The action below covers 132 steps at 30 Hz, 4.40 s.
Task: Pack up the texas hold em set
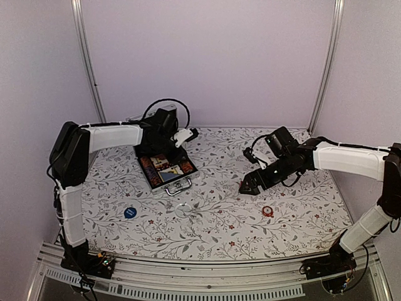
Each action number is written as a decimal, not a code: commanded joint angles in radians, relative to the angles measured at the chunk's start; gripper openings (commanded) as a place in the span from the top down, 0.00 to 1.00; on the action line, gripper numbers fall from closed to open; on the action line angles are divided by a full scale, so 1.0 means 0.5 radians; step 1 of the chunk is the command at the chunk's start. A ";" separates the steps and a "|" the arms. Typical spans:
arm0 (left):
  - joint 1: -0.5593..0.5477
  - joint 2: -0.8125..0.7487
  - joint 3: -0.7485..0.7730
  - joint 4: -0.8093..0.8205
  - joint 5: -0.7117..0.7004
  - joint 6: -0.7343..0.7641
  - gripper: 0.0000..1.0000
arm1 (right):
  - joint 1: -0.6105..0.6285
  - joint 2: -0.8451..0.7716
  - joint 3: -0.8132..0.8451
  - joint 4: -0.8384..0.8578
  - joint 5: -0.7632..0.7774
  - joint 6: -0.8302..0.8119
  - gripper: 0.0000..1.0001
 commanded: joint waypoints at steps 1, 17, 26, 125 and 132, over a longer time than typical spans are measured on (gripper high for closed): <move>0.003 -0.212 -0.114 0.159 -0.078 -0.156 0.59 | -0.025 -0.058 -0.040 -0.106 0.175 0.070 0.01; -0.073 -0.567 -0.320 0.274 -0.264 -0.558 0.33 | -0.025 0.101 -0.085 -0.430 0.542 0.293 0.06; -0.118 -0.573 -0.329 0.270 -0.221 -0.588 0.32 | 0.026 0.245 -0.084 -0.454 0.585 0.360 0.11; -0.484 0.165 -0.600 1.651 1.387 -2.630 0.19 | 0.361 0.301 0.408 -0.404 0.293 0.191 0.68; -0.528 0.291 -0.533 1.822 1.476 -2.828 0.23 | 0.373 0.299 0.413 -0.398 0.286 0.191 0.69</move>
